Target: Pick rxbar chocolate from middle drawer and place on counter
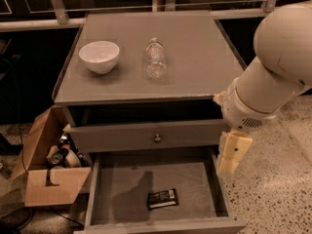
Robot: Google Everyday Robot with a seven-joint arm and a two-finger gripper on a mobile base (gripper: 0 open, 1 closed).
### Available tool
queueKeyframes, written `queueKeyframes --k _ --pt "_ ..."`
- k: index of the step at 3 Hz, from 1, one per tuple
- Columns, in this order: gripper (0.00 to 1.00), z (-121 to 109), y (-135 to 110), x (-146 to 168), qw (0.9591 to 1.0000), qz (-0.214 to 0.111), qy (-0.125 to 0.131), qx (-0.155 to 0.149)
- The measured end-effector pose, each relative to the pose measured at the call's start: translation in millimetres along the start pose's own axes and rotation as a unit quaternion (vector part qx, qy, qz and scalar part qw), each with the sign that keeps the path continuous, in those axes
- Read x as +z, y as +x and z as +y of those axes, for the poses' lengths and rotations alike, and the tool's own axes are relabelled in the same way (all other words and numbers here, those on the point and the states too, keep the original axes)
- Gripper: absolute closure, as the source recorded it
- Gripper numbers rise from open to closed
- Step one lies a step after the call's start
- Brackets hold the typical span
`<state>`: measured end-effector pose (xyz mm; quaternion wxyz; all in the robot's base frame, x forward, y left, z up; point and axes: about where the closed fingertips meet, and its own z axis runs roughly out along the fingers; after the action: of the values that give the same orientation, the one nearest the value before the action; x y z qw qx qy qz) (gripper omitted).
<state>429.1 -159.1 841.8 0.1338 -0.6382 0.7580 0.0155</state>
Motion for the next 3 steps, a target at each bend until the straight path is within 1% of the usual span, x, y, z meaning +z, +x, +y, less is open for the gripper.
queueKeyframes --k 1,2,3 --pt "0.0 13 -8 40 0.9999 0.007 -0.007 -0.002" --pt "0.0 22 -9 81 0.9997 0.016 -0.013 -0.009" --pt "0.0 22 -9 81 0.9997 0.016 -0.013 -0.009"
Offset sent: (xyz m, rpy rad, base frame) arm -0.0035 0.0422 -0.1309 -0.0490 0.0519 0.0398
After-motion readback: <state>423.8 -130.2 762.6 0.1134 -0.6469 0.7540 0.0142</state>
